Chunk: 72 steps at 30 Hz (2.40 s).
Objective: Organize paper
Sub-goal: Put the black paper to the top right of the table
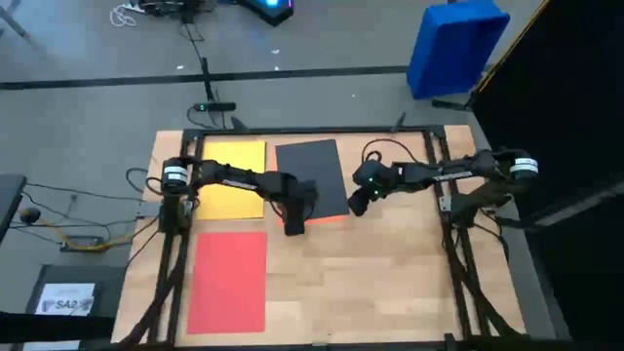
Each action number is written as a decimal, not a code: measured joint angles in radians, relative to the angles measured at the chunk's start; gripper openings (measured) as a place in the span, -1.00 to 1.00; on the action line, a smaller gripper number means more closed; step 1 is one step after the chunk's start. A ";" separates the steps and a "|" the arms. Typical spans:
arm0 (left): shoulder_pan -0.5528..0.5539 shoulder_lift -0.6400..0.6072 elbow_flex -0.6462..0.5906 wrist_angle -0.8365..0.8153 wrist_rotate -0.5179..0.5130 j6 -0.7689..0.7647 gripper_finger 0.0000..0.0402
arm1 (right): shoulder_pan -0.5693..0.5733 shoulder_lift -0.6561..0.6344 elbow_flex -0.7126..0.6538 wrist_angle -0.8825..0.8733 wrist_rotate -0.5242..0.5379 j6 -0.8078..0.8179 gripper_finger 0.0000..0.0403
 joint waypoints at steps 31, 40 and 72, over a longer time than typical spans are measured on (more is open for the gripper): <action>-0.004 0.001 -0.002 0.018 0.013 -0.007 -0.09 | -0.019 0.236 -0.002 0.322 -0.232 0.086 -0.24; -0.004 0.002 -0.002 0.026 0.015 -0.008 -0.09 | -0.019 0.234 -0.002 0.388 -0.238 0.086 -0.24; -0.004 0.000 -0.001 -0.011 0.015 0.001 -0.09 | 0.010 0.231 0.000 0.651 -0.324 0.006 -0.24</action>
